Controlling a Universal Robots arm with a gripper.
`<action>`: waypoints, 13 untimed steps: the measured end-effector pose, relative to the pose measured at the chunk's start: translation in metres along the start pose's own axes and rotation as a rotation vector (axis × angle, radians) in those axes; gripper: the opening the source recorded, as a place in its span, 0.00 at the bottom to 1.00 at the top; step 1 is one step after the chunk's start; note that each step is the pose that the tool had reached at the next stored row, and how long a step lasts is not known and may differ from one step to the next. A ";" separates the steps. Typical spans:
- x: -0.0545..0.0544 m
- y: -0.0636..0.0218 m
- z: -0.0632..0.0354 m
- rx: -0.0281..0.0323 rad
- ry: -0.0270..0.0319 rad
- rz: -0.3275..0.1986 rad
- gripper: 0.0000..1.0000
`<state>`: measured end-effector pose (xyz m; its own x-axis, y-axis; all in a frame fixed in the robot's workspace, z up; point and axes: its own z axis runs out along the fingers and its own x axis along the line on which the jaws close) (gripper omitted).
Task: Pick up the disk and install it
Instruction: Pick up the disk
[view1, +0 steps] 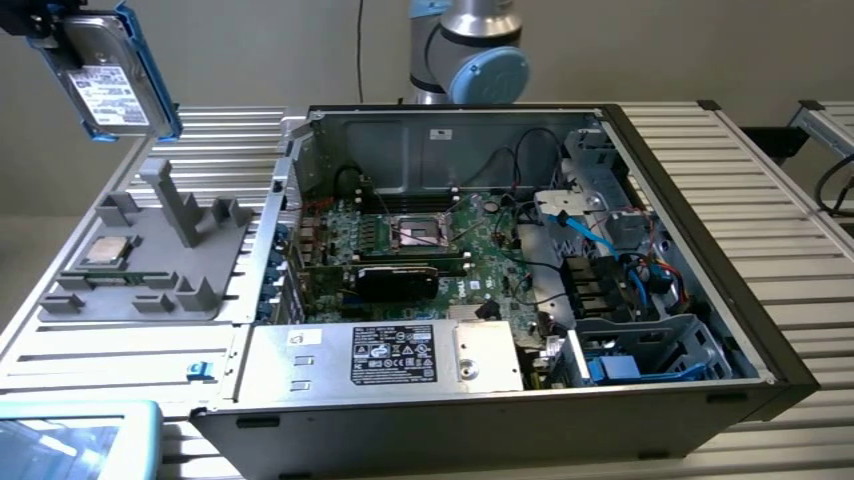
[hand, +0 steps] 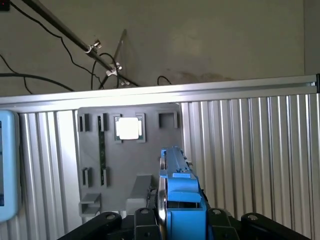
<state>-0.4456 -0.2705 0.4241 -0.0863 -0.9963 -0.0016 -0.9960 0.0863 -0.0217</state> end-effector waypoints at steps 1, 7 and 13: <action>0.000 -0.0027 -0.0017 0.0002 0.0000 0.000 0.37; -0.002 -0.0188 -0.0121 0.0010 -0.0001 0.000 0.37; -0.003 -0.0353 -0.0226 0.0017 -0.0002 0.000 0.37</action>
<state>-0.4107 -0.2705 0.4474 -0.0863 -0.9963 -0.0018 -0.9960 0.0863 -0.0234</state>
